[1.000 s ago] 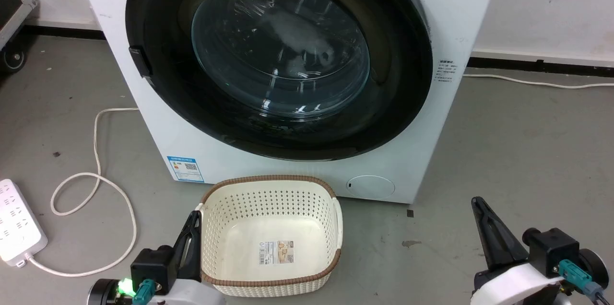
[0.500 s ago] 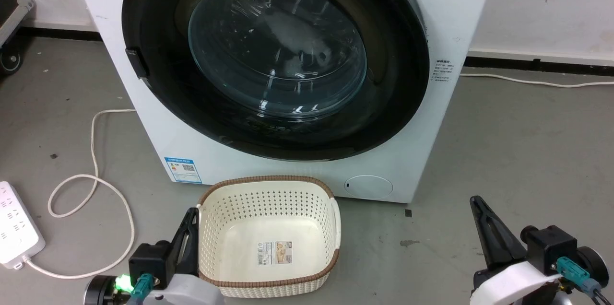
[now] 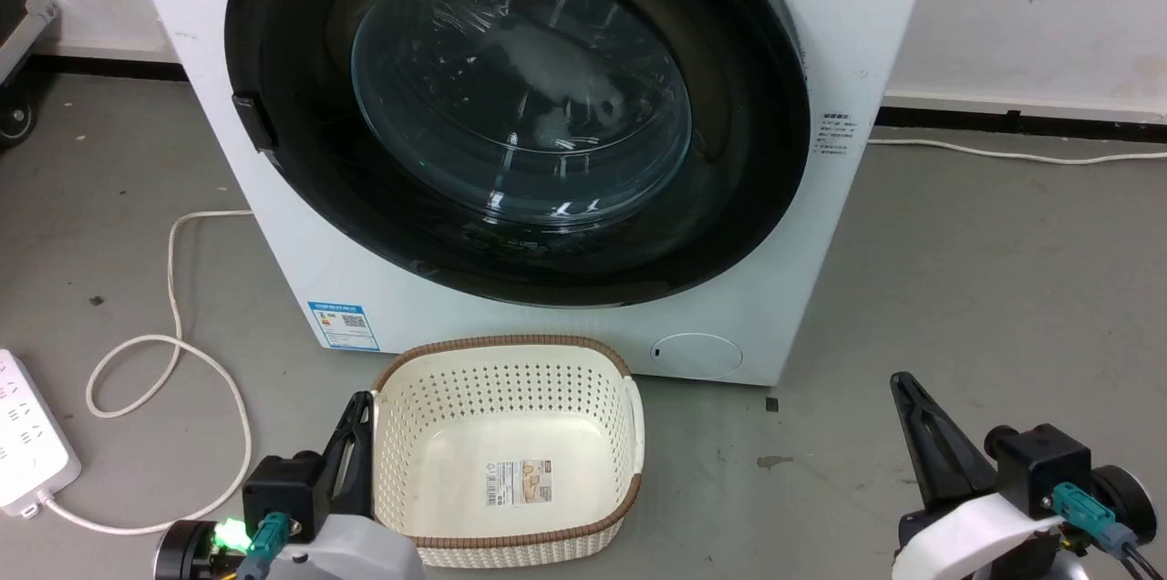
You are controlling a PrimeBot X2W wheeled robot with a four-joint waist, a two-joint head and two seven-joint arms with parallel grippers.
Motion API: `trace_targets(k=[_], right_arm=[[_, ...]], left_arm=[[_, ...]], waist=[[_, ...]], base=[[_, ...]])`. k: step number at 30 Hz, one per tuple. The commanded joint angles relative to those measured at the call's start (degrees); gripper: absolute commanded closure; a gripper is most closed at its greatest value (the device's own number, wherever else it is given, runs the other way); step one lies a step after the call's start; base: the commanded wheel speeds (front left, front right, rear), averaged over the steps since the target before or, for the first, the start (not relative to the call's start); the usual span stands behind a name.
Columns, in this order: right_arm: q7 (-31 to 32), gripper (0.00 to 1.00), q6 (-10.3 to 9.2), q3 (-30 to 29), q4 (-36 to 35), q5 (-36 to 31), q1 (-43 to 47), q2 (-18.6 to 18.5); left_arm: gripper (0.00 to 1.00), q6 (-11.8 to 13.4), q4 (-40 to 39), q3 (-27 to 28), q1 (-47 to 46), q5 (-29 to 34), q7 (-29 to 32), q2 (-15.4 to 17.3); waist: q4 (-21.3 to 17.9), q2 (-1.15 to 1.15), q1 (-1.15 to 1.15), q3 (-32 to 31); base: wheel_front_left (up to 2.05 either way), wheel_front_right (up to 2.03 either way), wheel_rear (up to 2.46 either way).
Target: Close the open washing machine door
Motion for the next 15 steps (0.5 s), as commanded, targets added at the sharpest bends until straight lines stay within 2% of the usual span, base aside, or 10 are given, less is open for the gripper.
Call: trace_targets(k=[1, 15], right_arm=[[0.27, 1.00, -0.04, 0.12, -0.59, -0.23, 0.21, 0.16], [1.91, 1.00, -0.05, 0.32, -1.49, -0.56, 0.25, 0.18]], left_arm=[[1.00, 0.32, -0.39, 0.15, -0.73, 0.42, 0.26, 0.01], [1.00, 0.45, -1.09, 0.68, -1.02, 0.99, 1.89, -0.09]], waist=[[-0.02, 0.00, 0.00, 0.00], [-0.44, 0.00, 0.00, -0.05]], base=[[0.00, 0.00, 0.00], [0.00, 0.00, 0.00]])
